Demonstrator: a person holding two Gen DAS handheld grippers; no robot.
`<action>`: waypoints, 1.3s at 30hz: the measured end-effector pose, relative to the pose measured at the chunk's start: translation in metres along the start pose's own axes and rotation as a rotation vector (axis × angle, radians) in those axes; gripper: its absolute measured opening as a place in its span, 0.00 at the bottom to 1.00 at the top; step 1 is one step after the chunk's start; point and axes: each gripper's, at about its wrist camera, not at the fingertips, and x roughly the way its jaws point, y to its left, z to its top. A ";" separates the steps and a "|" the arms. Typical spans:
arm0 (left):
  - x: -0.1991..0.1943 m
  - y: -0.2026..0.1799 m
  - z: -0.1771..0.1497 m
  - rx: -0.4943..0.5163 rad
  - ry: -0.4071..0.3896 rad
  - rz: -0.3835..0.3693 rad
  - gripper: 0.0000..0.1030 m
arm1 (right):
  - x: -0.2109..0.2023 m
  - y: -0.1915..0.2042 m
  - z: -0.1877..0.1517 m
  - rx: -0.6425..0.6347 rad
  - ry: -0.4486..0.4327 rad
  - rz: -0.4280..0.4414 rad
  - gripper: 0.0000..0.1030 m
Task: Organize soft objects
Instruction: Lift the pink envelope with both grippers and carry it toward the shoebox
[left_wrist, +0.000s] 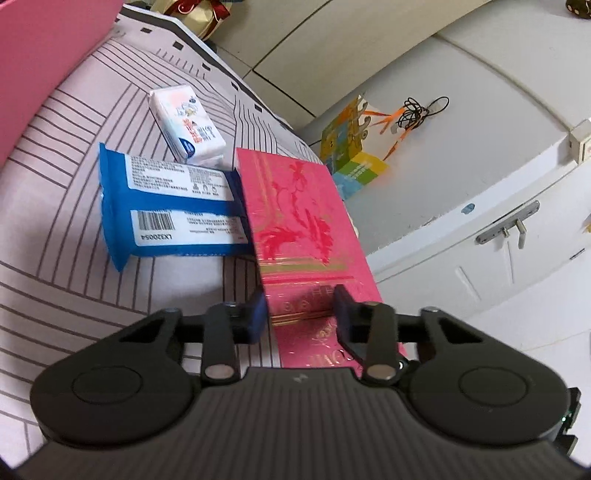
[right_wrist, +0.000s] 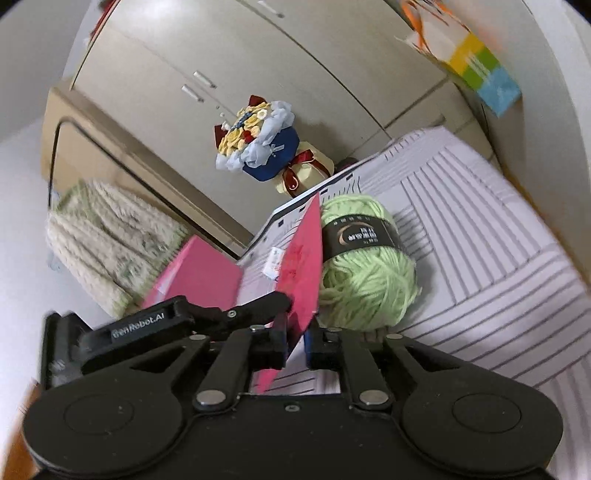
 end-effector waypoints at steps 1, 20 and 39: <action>-0.001 0.001 0.001 -0.002 -0.002 -0.006 0.24 | 0.000 0.001 0.000 -0.030 0.006 -0.016 0.28; 0.000 0.004 0.004 -0.005 0.020 -0.050 0.18 | -0.013 0.064 -0.008 -0.625 -0.015 -0.227 1.00; -0.002 -0.001 0.002 0.040 0.030 -0.060 0.17 | 0.031 0.076 -0.011 -0.679 0.072 -0.380 0.90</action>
